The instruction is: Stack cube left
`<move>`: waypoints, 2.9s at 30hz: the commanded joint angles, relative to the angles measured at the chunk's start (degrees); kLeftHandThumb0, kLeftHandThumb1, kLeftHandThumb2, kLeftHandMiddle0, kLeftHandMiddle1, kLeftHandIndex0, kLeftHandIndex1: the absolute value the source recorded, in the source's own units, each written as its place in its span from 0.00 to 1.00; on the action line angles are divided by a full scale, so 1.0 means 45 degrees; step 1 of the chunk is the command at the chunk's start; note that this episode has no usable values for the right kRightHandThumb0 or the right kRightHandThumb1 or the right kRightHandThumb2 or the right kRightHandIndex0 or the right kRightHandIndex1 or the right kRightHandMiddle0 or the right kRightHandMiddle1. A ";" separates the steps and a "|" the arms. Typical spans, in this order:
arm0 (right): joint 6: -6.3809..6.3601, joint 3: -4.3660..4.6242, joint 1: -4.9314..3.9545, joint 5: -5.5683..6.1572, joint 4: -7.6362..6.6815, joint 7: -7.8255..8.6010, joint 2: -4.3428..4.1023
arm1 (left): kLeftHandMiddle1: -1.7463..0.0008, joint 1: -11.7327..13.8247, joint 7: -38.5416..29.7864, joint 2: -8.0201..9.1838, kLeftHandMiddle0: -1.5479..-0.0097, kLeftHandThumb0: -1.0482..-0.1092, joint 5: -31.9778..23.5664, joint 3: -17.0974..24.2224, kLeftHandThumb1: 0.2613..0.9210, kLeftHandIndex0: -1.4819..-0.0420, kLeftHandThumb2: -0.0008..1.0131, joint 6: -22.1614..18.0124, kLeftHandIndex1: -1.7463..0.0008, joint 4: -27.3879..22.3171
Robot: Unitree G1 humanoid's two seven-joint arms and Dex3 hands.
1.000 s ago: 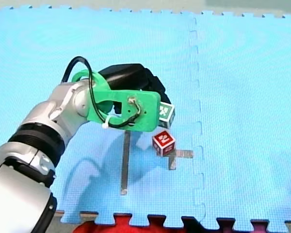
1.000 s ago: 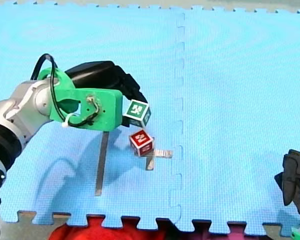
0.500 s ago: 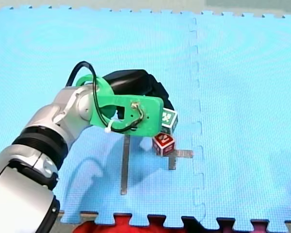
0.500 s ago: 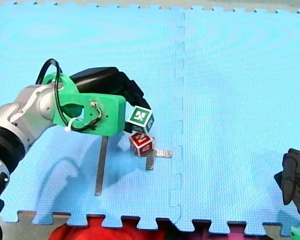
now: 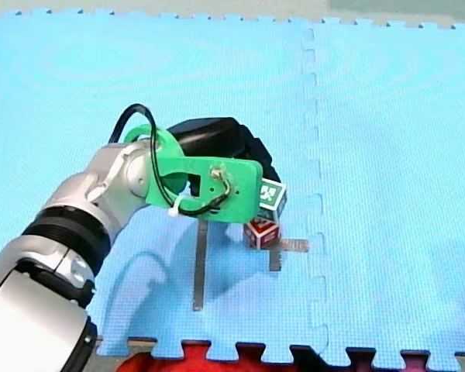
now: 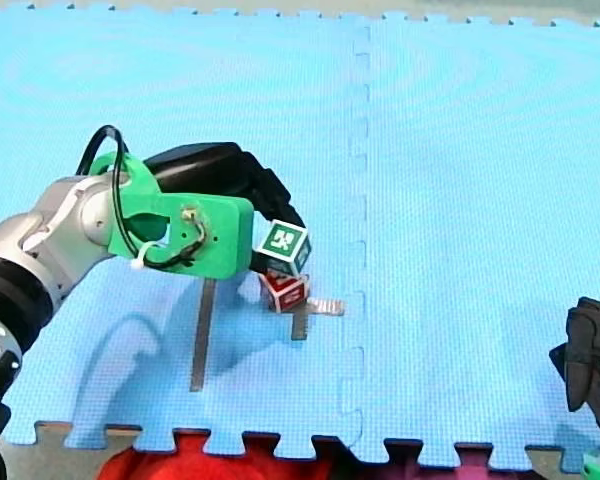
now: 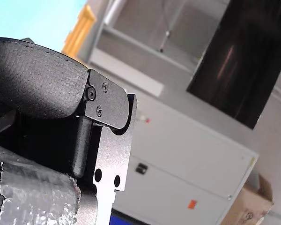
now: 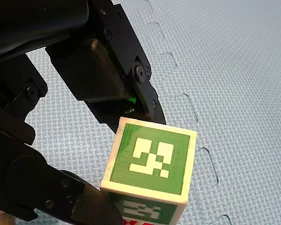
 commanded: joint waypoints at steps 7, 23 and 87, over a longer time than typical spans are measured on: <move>-0.0190 -0.0032 0.0028 0.0087 0.0109 -0.0013 -0.0125 | 0.00 0.0127 0.0086 0.0019 0.34 0.58 0.0045 -0.0082 0.78 0.11 0.00 -0.0033 1.00 -0.0060; -0.0459 -0.0047 -0.0056 0.0141 0.0404 0.0040 -0.0181 | 0.00 0.0091 0.0148 0.0052 0.34 0.58 0.0229 -0.0248 0.80 0.11 0.01 0.0017 1.00 -0.0093; -0.0434 -0.0116 0.0164 0.0464 -0.0222 0.0595 0.0015 | 0.00 0.0155 0.0179 0.0124 0.33 0.58 0.0301 -0.0377 0.81 0.11 0.00 0.0036 1.00 -0.0048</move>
